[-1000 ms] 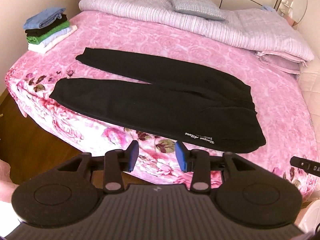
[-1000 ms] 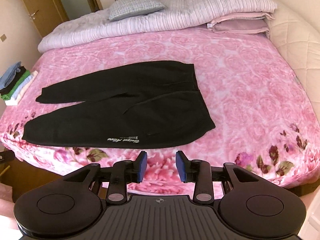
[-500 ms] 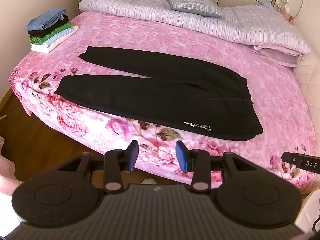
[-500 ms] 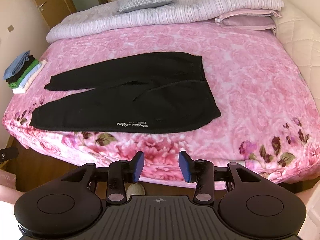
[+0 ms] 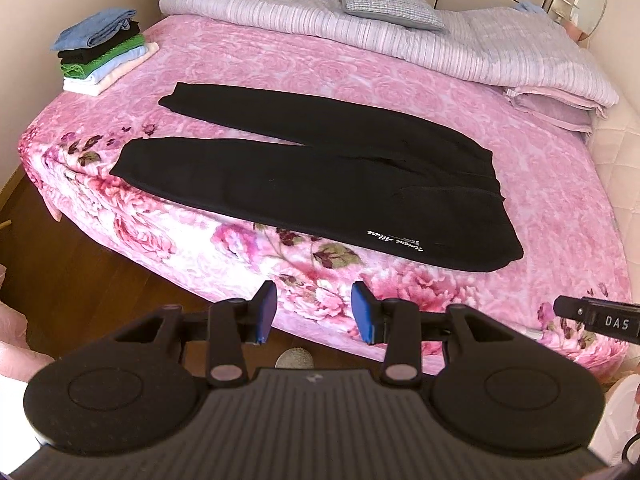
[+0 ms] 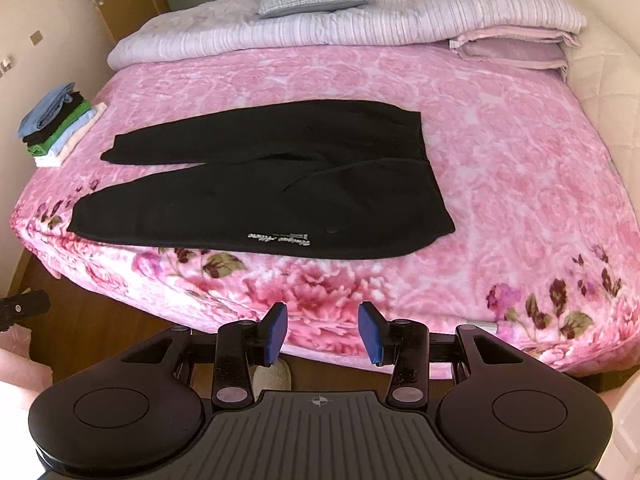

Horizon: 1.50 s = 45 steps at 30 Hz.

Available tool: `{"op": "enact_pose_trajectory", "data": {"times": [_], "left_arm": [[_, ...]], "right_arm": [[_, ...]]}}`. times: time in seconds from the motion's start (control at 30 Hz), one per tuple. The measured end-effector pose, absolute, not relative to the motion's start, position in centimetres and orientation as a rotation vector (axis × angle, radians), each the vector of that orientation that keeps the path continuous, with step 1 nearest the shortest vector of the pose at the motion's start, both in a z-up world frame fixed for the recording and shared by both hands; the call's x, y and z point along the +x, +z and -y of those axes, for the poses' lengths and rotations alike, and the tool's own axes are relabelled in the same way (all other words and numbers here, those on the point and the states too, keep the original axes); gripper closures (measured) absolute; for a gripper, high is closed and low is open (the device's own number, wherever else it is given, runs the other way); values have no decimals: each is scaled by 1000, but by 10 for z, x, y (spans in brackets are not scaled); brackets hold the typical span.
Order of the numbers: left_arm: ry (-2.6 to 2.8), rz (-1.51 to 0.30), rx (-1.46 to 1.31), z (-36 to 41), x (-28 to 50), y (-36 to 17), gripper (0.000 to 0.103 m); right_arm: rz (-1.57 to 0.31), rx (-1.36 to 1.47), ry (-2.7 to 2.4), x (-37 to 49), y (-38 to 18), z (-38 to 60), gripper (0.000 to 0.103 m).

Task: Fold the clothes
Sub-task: 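Raise both open grippers above the flattened black trousers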

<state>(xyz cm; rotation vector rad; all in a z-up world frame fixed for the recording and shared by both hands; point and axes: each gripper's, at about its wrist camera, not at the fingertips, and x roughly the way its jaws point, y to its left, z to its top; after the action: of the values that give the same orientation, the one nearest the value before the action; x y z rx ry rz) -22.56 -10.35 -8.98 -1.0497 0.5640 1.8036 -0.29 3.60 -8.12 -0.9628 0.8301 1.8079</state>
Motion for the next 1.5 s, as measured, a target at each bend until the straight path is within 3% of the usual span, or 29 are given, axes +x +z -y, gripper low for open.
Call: {"op": "enact_pose_trajectory", "data": {"times": [1.03,1.5], "left_arm": [[1874,-551,-1058,116,-238,-85,64],[1776,-578,-1008,56,-234,-93,64]], "right_arm": [[-770,-963,1911,-26,-70,-37,60],[-792,-890,1813,3,-65,-72,60]]}}
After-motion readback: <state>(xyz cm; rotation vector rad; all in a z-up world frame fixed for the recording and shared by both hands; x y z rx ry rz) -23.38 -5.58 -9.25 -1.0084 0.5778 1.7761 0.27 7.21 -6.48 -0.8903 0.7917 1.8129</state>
